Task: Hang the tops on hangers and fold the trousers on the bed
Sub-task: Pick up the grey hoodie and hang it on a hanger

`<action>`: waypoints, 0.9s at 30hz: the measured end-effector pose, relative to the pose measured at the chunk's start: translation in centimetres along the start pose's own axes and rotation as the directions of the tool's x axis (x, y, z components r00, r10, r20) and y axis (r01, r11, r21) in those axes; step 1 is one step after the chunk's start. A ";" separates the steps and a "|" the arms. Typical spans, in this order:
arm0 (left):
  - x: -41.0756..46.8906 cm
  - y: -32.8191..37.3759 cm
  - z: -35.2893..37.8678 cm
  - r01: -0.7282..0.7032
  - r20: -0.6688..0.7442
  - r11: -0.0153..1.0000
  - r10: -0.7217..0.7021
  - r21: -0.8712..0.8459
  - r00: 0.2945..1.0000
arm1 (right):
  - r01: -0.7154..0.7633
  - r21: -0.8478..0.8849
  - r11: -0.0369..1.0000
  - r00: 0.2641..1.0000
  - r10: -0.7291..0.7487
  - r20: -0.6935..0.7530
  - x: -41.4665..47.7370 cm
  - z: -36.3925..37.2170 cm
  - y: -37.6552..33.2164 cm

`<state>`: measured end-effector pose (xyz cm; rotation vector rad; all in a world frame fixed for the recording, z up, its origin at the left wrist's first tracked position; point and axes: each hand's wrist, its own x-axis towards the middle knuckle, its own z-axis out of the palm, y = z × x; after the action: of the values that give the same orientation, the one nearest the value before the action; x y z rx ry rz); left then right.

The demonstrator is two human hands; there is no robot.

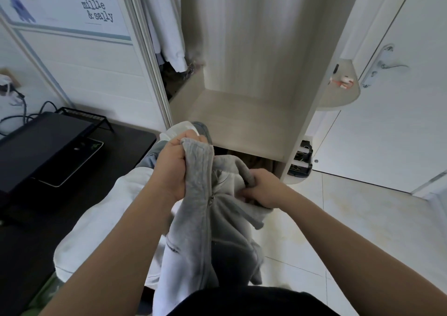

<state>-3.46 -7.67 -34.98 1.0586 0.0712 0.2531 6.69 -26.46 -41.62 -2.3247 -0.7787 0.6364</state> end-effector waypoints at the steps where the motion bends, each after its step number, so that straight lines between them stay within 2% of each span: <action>1: -0.1 0.2 -0.6 -0.014 -0.016 0.999 0.015 0.037 1.000 | 0.001 0.022 1.000 0.998 0.000 -0.060 -0.2 -0.6 0.2; 4: -0.4 0.5 -2.1 -0.039 -0.095 0.941 0.076 0.337 0.993 | 0.039 0.200 0.979 0.973 0.008 -0.231 -1.2 -2.9 -0.3; 5: -0.4 0.4 -2.5 -0.027 -0.118 0.879 0.095 0.477 0.988 | 0.048 0.274 0.961 0.965 0.026 -0.262 -1.6 -3.7 -0.7; 7: -0.4 0.1 -3.2 -0.025 -0.066 0.694 0.104 0.719 0.992 | 0.079 0.425 0.902 0.959 0.049 -0.281 -2.5 -4.9 -1.9; 9: -0.6 -0.4 -3.5 0.003 0.002 0.496 -0.010 0.868 1.000 | 0.103 0.503 0.858 0.963 0.040 -0.266 -3.1 -5.6 -3.3; 11: -0.8 -1.3 -3.6 0.101 -0.015 0.401 -0.214 0.911 0.977 | 0.104 0.516 0.850 0.972 0.022 -0.232 -3.5 -5.6 -4.5; 13: -1.0 -2.2 -2.9 0.262 -0.102 0.447 -0.351 0.855 0.931 | 0.102 0.563 0.820 0.981 0.010 -0.192 -3.8 -5.4 -5.3; 14: -1.0 -2.9 -2.6 0.329 -0.163 0.481 -0.354 0.813 0.921 | 0.103 0.593 0.799 0.984 0.006 -0.179 -4.0 -5.4 -5.6; 16: -0.5 -4.7 -2.1 0.380 -0.292 0.484 -0.249 0.789 0.923 | 0.108 0.633 0.766 0.986 -0.002 -0.166 -4.2 -5.7 -5.8; 18: -0.2 -6.3 -1.3 0.366 -0.376 0.426 -0.064 0.828 0.925 | 0.123 0.664 0.737 0.985 -0.009 -0.173 -4.4 -6.2 -5.8; 20: 0.0 -7.4 -1.0 0.388 -0.423 0.391 0.002 0.834 0.906 | 0.138 0.703 0.698 0.981 0.003 -0.196 -4.5 -6.8 -5.5; 21: 0.1 -7.4 -1.0 0.414 -0.443 0.396 -0.021 0.819 0.896 | 0.144 0.722 0.677 0.977 0.017 -0.211 -4.6 -7.1 -5.2; 22: 0.3 -7.4 -1.3 0.434 -0.452 0.436 -0.068 0.788 0.889 | 0.148 0.733 0.664 0.973 0.036 -0.229 -4.7 -7.4 -4.8; 24: 0.7 -7.2 -2.3 0.441 -0.429 0.644 -0.188 0.625 0.883 | 0.128 0.743 0.657 0.960 0.105 -0.258 -4.7 -8.1 -3.6; 26: 0.8 -6.5 -2.9 0.425 -0.369 0.831 -0.291 0.359 0.882 | 0.082 0.756 0.649 0.947 0.186 -0.263 -4.8 -8.8 -2.1; 27: 0.8 -6.3 -3.0 0.418 -0.329 0.879 -0.335 0.229 0.883 | 0.056 0.762 0.645 0.943 0.217 -0.253 -4.9 -9.0 -1.4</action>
<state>-2.12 -7.80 -41.88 1.2737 0.5868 0.0297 8.06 -32.21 -33.21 -1.5949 -0.1646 0.4680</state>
